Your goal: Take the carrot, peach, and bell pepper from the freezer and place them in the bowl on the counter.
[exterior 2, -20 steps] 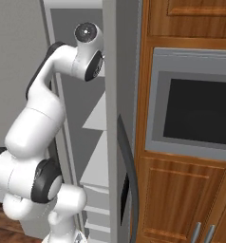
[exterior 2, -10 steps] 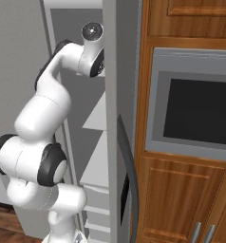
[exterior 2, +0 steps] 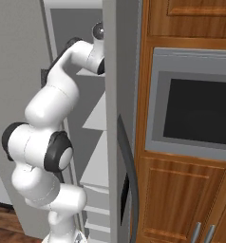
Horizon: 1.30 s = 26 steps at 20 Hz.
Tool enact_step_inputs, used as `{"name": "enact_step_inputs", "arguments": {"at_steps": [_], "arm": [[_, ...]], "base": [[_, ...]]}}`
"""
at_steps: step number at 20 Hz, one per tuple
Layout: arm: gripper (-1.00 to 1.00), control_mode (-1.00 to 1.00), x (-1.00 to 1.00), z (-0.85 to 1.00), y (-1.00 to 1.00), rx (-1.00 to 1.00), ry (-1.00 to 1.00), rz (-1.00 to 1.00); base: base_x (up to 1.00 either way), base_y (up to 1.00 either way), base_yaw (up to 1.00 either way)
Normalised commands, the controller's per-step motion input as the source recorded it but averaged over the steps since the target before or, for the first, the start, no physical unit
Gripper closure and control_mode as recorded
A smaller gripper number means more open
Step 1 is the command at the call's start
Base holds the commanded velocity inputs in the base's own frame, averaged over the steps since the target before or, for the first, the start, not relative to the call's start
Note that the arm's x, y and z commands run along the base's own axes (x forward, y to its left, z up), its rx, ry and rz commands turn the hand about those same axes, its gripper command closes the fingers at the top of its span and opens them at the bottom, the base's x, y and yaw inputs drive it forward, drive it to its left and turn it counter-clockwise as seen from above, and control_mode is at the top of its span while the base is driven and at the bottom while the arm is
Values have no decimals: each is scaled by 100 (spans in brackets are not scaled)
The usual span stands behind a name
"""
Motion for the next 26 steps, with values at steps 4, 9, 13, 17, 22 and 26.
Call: {"name": "enact_step_inputs", "arguments": {"at_steps": [4,9,13,17,22,26], "arm": [[-100,-100,32,-4,-11,0,1,0],[-100,-100,33,-11,0,0,0,0],[-100,-100,33,-18,0,0,1,0],[-100,-100,31,-22,-2,0,0,0],[-100,-100,37,-7,-1,0,1,0],[-100,-100,37,0,-6,0,0,0]], "base": [[0,0,0],[0,0,0],[0,0,0],[0,0,0],[0,0,0],[0,0,0]]}}
